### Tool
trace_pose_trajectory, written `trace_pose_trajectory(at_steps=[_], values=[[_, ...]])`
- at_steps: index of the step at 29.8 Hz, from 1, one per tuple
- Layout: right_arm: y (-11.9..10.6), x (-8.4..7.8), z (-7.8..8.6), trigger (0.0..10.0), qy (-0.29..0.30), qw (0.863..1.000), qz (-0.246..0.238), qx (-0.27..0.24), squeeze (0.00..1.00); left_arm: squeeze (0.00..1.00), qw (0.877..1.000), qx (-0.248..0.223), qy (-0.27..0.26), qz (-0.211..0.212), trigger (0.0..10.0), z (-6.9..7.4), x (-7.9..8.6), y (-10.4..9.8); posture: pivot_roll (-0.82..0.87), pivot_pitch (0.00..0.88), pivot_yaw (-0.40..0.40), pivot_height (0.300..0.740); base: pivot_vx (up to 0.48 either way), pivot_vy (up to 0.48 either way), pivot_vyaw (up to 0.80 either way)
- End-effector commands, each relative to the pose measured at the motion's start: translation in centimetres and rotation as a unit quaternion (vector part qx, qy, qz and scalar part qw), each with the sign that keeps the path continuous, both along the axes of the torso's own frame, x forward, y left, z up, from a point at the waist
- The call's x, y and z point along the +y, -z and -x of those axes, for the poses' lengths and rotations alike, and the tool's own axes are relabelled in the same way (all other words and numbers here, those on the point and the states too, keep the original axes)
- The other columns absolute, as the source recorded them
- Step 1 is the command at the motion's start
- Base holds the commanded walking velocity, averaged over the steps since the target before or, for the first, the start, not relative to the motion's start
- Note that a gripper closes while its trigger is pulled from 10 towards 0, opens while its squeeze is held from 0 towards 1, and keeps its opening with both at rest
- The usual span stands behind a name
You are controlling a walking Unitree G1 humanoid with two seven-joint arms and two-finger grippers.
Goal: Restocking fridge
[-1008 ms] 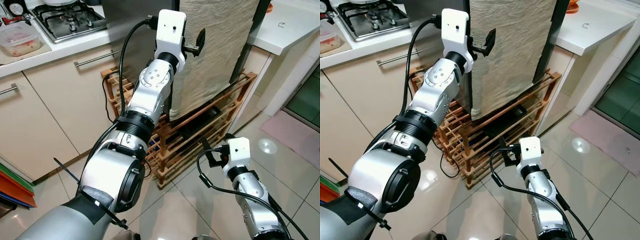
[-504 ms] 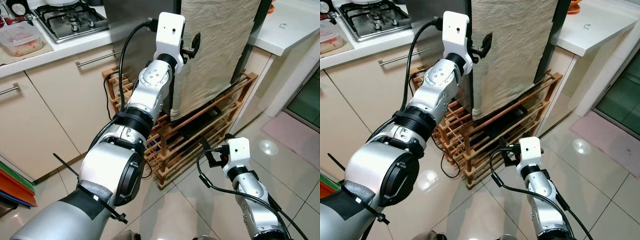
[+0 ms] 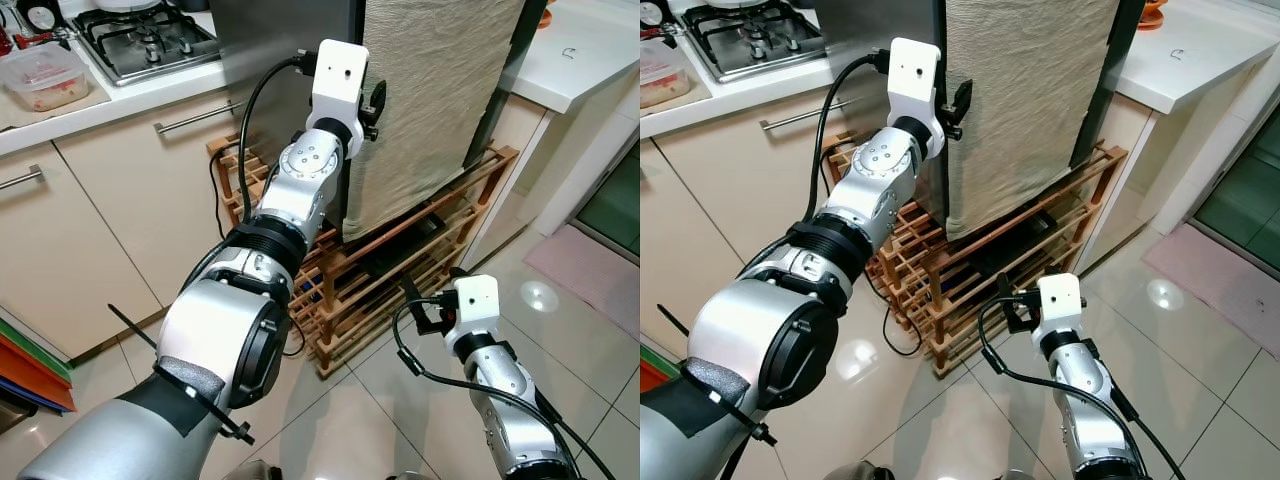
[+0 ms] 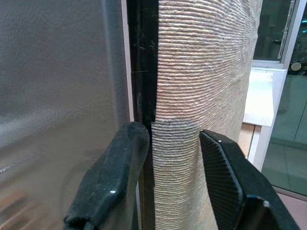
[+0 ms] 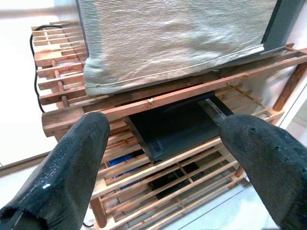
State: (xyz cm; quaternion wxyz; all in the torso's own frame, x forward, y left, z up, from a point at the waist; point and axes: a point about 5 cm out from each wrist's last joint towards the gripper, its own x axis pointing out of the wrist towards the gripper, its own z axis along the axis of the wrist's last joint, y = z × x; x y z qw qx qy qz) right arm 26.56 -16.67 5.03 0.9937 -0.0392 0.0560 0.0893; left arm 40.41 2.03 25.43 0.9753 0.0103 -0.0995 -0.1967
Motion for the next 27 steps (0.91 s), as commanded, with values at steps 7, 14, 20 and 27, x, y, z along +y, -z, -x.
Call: trace_pose_trajectory(at_steps=[7, 14, 20, 27], values=[[0.13, 0.15, 0.12, 10.0, -0.004, 1.000, 0.004, 0.006, 0.00, 0.00, 1.000, 0.018, 0.015, -0.019, 0.0, 0.15, -0.83, 0.63, -0.13, 0.030, 0.048, 0.740, 0.000, 0.000, 0.00], [0.15, 0.13, 0.11, 10.0, -0.005, 1.000, 0.004, 0.006, 0.00, 0.00, 0.999, 0.020, 0.015, -0.023, 0.0, 0.19, -0.86, 0.92, -0.13, 0.025, 0.050, 0.740, 0.000, 0.000, 0.00], [0.18, 0.13, 0.08, 10.0, -0.007, 1.000, 0.006, 0.006, 0.00, 0.00, 0.999, 0.019, 0.019, -0.035, 0.0, 0.29, -1.07, 1.15, -0.13, 0.019, 0.049, 0.740, 0.000, 0.000, 0.00], [0.22, 0.08, 0.13, 10.0, -0.008, 1.000, 0.008, 0.007, 0.00, 0.00, 0.999, 0.019, 0.012, -0.039, 10.0, 0.26, -0.92, 1.34, -0.13, 0.015, 0.047, 0.740, 0.000, 0.000, 0.00]])
